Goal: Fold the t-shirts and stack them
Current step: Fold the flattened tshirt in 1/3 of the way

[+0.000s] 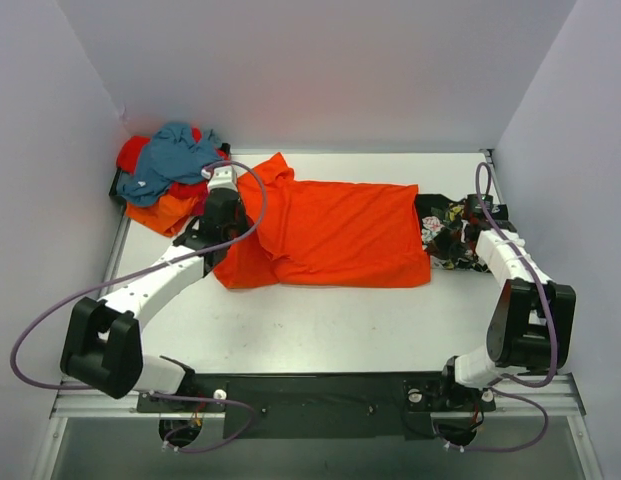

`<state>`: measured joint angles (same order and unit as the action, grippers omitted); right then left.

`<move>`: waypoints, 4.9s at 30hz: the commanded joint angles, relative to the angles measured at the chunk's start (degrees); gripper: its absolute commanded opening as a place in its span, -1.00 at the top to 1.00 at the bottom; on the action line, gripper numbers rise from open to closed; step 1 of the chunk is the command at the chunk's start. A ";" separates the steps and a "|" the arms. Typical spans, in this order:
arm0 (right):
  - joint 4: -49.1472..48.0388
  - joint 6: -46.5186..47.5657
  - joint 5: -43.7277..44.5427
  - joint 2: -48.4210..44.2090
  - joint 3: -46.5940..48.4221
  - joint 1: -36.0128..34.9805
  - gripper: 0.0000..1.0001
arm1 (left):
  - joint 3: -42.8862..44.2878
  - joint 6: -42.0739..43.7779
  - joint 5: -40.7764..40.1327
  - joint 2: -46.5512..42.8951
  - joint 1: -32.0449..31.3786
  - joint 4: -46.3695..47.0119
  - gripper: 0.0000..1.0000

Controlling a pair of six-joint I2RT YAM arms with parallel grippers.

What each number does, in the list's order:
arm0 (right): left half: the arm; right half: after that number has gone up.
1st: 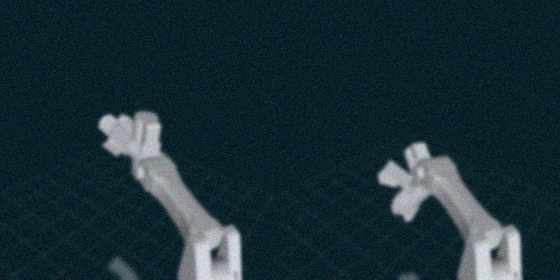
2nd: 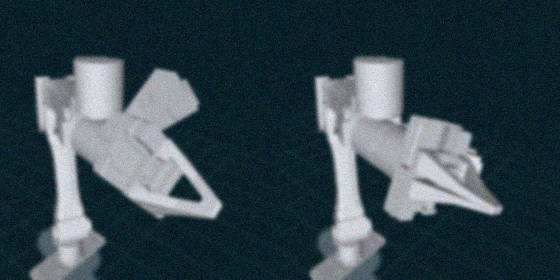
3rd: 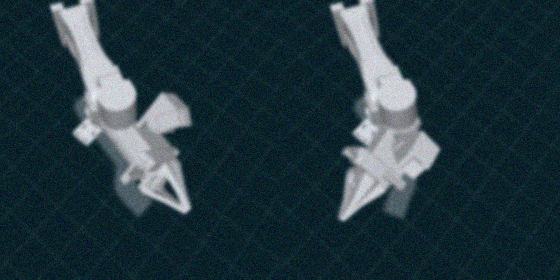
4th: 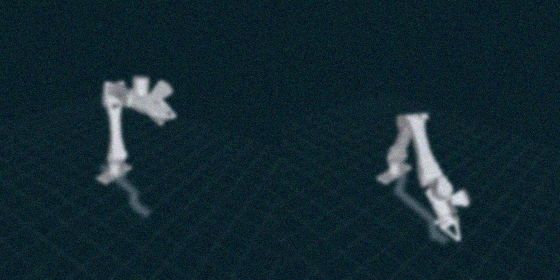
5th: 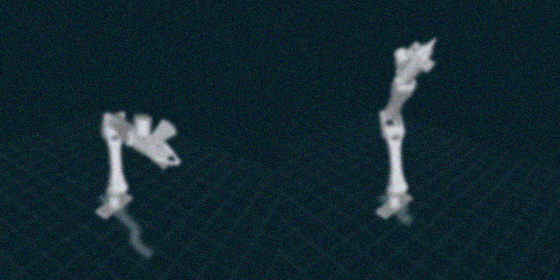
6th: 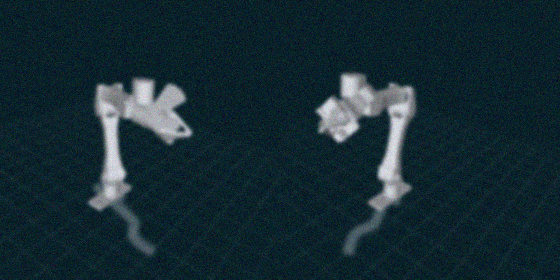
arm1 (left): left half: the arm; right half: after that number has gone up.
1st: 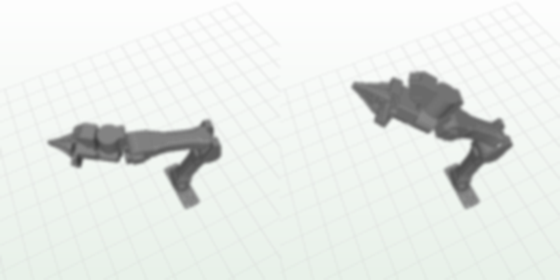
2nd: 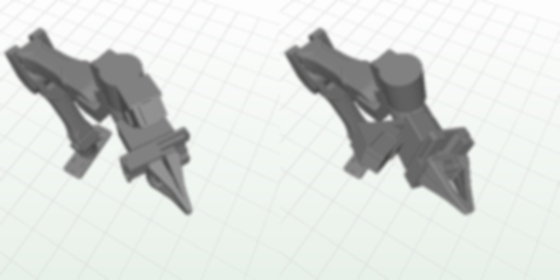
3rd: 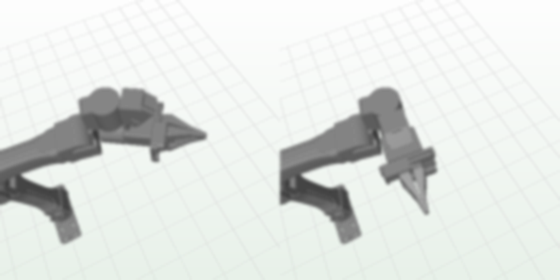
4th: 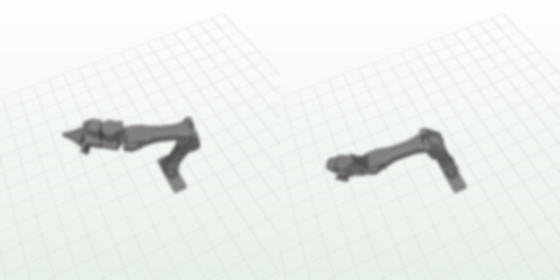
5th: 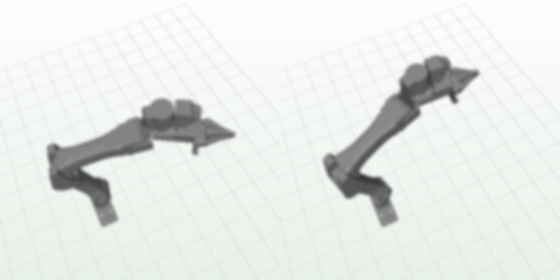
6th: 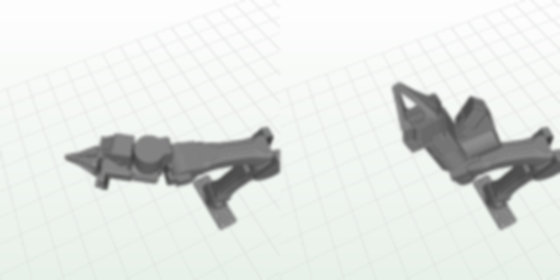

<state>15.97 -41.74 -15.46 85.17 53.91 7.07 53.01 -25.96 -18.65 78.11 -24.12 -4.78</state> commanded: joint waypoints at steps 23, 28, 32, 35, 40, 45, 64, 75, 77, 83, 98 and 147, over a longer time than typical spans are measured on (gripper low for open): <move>-3.22 1.13 -1.76 2.63 4.01 2.07 1.00 | 19.06 9.43 0.11 7.85 1.27 -5.60 1.00; -3.40 1.04 -2.47 4.83 4.98 2.07 1.00 | 19.84 9.61 0.99 10.04 1.36 -5.15 1.00; -3.40 1.22 -2.73 5.80 5.94 1.98 1.00 | 21.86 9.87 0.55 12.15 1.44 -5.77 1.00; -3.49 1.39 -2.82 6.68 6.29 1.90 1.00 | 22.92 9.78 0.02 12.95 1.88 -7.26 1.00; -3.14 1.83 -2.99 8.70 7.17 1.45 1.00 | 22.31 8.99 -2.52 11.81 2.15 -9.72 1.00; -3.13 1.75 -2.82 10.28 7.79 0.93 1.00 | 18.80 8.38 -4.02 6.90 2.15 -10.52 1.00; -2.96 1.48 -2.03 13.01 9.37 -0.83 1.00 | 14.92 8.46 -8.59 2.05 2.41 -16.84 1.00; -2.78 1.04 -1.67 15.20 10.86 -1.18 1.00 | 16.77 9.08 -7.81 4.51 4.52 -16.06 1.00; -2.70 1.04 -1.41 15.38 11.22 -1.10 1.00 | 18.17 9.34 -6.49 7.48 5.22 -15.35 1.00; -2.34 1.04 -0.53 16.17 12.09 -1.09 1.00 | 23.79 9.70 -2.28 17.76 5.75 -13.68 1.00; -2.96 0.08 3.94 3.63 0.17 -2.59 0.12 | 39.09 10.58 5.73 35.61 5.75 -8.85 1.00; -9.37 -0.89 3.60 -8.79 -19.02 3.74 1.00 | -15.48 -24.06 7.58 -10.70 7.51 -16.33 0.29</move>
<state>5.04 -44.47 -10.81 78.00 35.16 10.63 38.48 -50.33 -12.14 66.78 -16.78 -25.06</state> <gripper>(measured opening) 0.007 0.357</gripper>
